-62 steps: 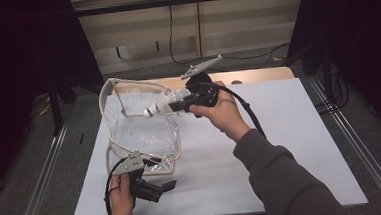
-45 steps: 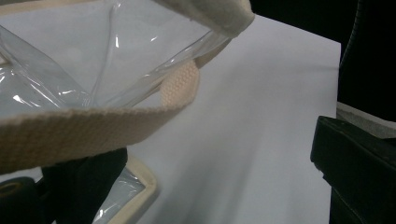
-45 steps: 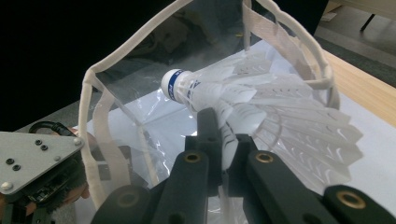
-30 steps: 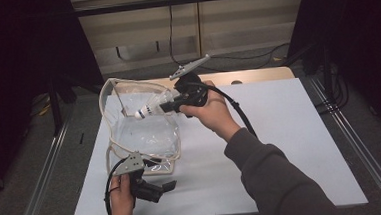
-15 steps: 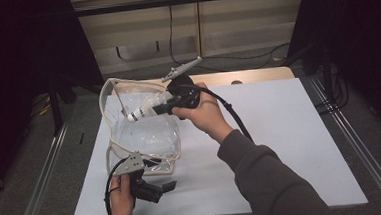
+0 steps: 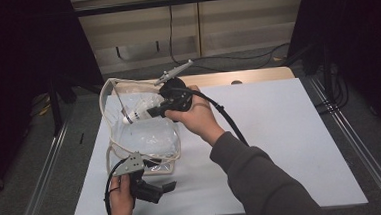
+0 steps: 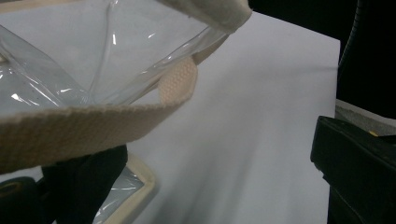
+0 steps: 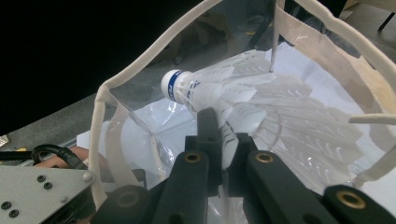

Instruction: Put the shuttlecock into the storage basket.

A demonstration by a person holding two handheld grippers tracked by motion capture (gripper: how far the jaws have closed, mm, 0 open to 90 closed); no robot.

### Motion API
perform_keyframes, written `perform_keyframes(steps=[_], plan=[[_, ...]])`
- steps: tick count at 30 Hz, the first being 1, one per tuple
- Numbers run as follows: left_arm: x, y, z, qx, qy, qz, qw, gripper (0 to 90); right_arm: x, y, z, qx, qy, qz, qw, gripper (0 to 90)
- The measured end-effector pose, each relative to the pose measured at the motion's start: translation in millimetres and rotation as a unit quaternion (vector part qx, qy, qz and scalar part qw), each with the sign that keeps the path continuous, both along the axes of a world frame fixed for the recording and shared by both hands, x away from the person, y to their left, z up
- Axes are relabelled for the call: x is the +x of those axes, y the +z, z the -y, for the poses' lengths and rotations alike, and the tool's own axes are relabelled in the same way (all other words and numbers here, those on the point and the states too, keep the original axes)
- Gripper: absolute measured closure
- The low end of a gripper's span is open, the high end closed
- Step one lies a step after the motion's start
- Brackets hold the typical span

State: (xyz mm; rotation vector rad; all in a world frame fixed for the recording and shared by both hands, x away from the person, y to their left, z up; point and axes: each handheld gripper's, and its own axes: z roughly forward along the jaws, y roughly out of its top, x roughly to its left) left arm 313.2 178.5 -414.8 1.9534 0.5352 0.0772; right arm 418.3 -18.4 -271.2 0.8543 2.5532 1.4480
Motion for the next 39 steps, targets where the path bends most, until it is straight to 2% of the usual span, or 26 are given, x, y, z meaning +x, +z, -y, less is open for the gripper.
perform_keyframes(steps=[4, 13, 17, 28, 39], plan=[[0.1, 0.0, -0.5, 0.0, -0.002, 0.0, 1.0, 4.0, 1.0, -1.5, -3.5, -0.006, 0.0, 0.0, 1.0, 88.5], [-0.4, -0.3, 0.0, -0.001, -0.002, -0.001, 1.0, 3.8, 3.6, -4.8, -7.5, -0.002, -0.001, -0.003, 1.0, 88.6], [-0.3, -0.3, -0.3, 0.0, -0.004, 0.0, 1.0, 3.8, 4.3, -6.3, -10.7, -0.007, 0.001, 0.003, 1.0, 88.5], [-0.4, -0.2, -0.7, 0.005, -0.005, 0.001, 1.0, 3.9, 8.4, -12.7, -19.0, -0.013, 0.001, -0.006, 0.9999, 88.5], [-1.0, -0.4, 0.0, 0.003, -0.003, 0.001, 1.0, 4.0, 11.5, -17.1, -25.6, -0.013, 0.0, -0.006, 0.9999, 88.5]])
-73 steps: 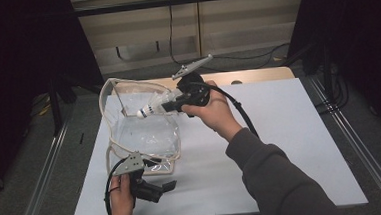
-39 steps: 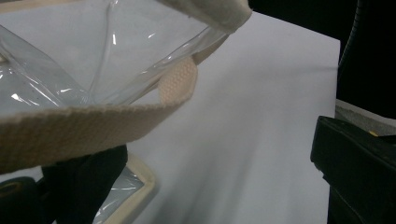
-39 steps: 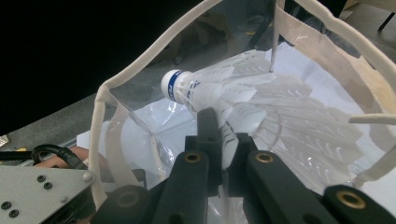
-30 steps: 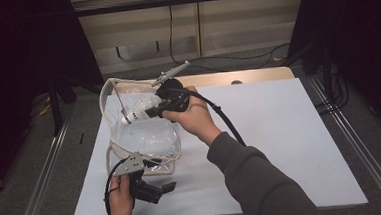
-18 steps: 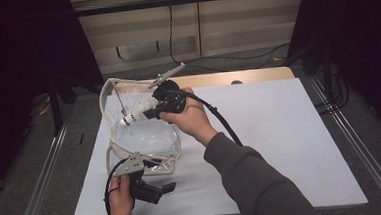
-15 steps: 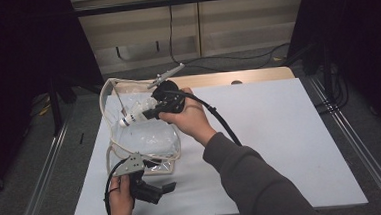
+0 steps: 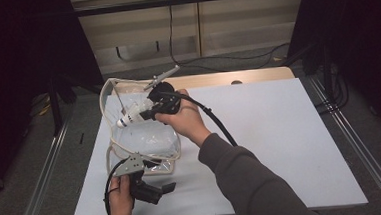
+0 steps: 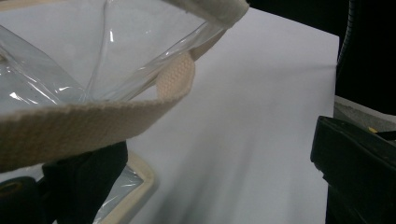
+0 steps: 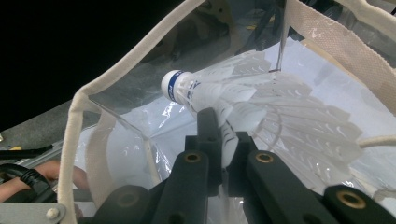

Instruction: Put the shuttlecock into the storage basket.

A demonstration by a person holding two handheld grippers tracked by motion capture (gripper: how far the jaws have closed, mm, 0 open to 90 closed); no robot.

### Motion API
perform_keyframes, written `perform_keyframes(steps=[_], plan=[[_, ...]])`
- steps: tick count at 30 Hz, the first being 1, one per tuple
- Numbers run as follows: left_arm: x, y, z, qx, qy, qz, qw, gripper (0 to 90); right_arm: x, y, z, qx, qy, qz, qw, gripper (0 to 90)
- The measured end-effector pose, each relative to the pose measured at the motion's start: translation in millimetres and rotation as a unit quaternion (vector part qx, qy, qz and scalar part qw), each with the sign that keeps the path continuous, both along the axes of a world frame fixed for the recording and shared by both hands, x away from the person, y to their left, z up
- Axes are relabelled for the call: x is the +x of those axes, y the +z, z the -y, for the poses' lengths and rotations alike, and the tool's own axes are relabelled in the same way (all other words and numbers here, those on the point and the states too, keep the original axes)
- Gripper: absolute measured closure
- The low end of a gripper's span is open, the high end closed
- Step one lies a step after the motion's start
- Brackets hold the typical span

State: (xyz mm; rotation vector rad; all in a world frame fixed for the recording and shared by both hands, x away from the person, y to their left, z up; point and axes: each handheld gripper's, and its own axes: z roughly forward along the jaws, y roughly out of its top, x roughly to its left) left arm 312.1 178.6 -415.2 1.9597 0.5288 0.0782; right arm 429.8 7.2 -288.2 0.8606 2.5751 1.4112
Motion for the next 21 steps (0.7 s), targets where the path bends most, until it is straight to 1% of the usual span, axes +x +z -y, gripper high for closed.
perform_keyframes(steps=[7, 14, 21], plan=[[-0.1, -0.2, 0.1, 0.0, 0.0, 0.0, 1.0, 3.8, 2.8, -4.6, -4.0, -0.002, 0.001, -0.001, 1.0, 88.5], [-0.1, -0.1, 0.1, 0.0, 0.0, 0.001, 1.0, 3.8, 4.3, -5.9, -8.8, -0.004, 0.003, 0.0, 1.0, 88.5], [-0.2, -0.1, 0.2, -0.001, 0.0, 0.0, 1.0, 3.8, 4.8, -7.8, -13.1, -0.003, 0.005, -0.003, 1.0, 88.5]])
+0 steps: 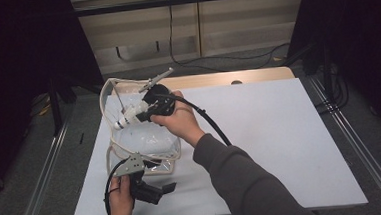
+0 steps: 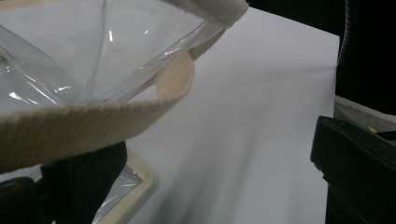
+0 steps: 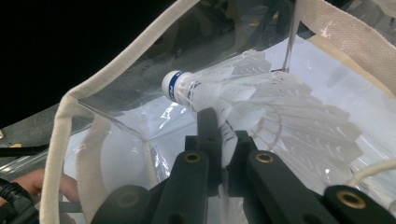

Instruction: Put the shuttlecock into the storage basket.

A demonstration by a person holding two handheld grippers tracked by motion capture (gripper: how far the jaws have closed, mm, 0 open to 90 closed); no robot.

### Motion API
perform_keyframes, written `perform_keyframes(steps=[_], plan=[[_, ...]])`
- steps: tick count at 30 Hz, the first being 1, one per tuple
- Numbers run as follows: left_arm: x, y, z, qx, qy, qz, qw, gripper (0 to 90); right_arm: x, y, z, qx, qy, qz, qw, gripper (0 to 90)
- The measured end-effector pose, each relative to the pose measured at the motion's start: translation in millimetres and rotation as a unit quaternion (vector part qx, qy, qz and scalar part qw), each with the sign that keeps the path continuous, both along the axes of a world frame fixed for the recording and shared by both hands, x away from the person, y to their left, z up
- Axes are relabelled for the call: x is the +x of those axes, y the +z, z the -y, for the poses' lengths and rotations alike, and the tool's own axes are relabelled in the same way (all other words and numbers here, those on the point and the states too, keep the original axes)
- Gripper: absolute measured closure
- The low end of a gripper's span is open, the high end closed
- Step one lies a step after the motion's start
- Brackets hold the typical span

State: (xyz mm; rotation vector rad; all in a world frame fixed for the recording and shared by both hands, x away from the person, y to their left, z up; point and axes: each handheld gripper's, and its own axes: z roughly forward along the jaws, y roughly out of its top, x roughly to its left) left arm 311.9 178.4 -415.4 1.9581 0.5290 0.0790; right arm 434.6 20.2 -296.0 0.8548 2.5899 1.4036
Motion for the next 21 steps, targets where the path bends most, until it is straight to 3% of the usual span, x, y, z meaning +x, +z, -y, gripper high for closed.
perform_keyframes(steps=[21], plan=[[0.4, 0.0, 0.4, -0.002, 0.0, 0.001, 1.0, 3.5, 7.2, -6.0, -8.0, 0.001, -0.013, -0.009, 0.9999, 88.5]])
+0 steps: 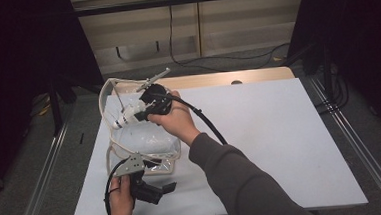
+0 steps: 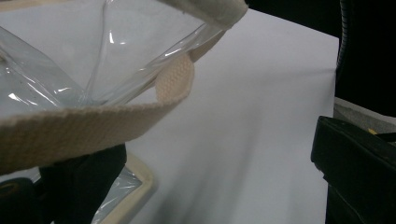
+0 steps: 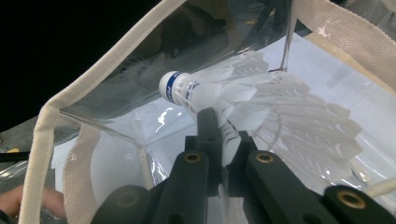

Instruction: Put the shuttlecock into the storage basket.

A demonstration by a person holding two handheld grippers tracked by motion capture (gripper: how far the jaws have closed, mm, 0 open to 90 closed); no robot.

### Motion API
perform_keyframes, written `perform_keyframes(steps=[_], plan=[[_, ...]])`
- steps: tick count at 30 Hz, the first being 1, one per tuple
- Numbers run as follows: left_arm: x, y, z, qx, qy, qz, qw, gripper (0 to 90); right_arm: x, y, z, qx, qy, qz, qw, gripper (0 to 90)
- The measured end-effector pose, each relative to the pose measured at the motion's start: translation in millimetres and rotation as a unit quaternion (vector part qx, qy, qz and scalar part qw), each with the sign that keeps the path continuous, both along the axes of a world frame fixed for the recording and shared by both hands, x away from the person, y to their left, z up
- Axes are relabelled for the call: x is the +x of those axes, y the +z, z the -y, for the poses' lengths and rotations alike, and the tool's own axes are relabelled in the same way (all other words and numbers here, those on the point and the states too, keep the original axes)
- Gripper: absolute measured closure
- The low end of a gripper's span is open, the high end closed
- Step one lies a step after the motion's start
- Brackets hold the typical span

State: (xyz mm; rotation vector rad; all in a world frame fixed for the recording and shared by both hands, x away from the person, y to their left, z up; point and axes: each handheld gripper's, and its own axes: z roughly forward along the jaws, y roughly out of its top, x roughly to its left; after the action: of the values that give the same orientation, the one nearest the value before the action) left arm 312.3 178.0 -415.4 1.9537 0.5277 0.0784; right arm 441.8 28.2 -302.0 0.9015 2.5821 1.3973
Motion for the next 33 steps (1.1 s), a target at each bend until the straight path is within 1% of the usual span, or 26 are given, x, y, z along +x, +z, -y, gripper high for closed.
perform_keyframes(steps=[3, 6, 13, 17, 20, 24, 29, 33], plan=[[0.3, 0.5, -1.0, 0.004, -0.002, 0.001, 1.0, 3.5, -0.1, -0.2, -2.6, 0.0, 0.0, -0.001, 1.0, 88.5], [-0.2, 0.1, -0.2, 0.0, 0.001, 0.0, 1.0, 3.4, 0.5, -1.1, -3.7, 0.001, -0.003, -0.002, 1.0, 88.5], [-0.3, 0.2, -0.1, 0.0, 0.001, 0.0, 1.0, 3.4, 3.2, -4.1, -5.4, -0.001, -0.009, 0.001, 1.0, 88.4], [-0.2, 0.2, -0.3, 0.0, 0.001, -0.001, 1.0, 3.4, 5.2, -5.5, -6.7, -0.001, -0.012, -0.001, 0.9999, 88.4], [-0.3, 0.0, 0.1, 0.001, 0.001, 0.0, 1.0, 3.4, 6.6, -7.2, -7.8, -0.002, -0.021, -0.004, 0.9998, 88.4], [-0.4, 0.1, 0.1, 0.0, 0.001, 0.0, 1.0, 3.4, 8.1, -8.8, -9.3, -0.002, -0.022, -0.006, 0.9997, 88.4], [-0.7, -0.2, 0.4, 0.002, -0.001, -0.002, 1.0, 3.3, 8.7, -9.0, -11.4, -0.012, -0.029, -0.002, 0.9995, 88.5], [-0.8, -0.1, 0.4, 0.002, -0.001, -0.001, 1.0, 3.2, 9.3, -10.0, -14.3, -0.011, -0.03, -0.003, 0.9995, 88.5]])
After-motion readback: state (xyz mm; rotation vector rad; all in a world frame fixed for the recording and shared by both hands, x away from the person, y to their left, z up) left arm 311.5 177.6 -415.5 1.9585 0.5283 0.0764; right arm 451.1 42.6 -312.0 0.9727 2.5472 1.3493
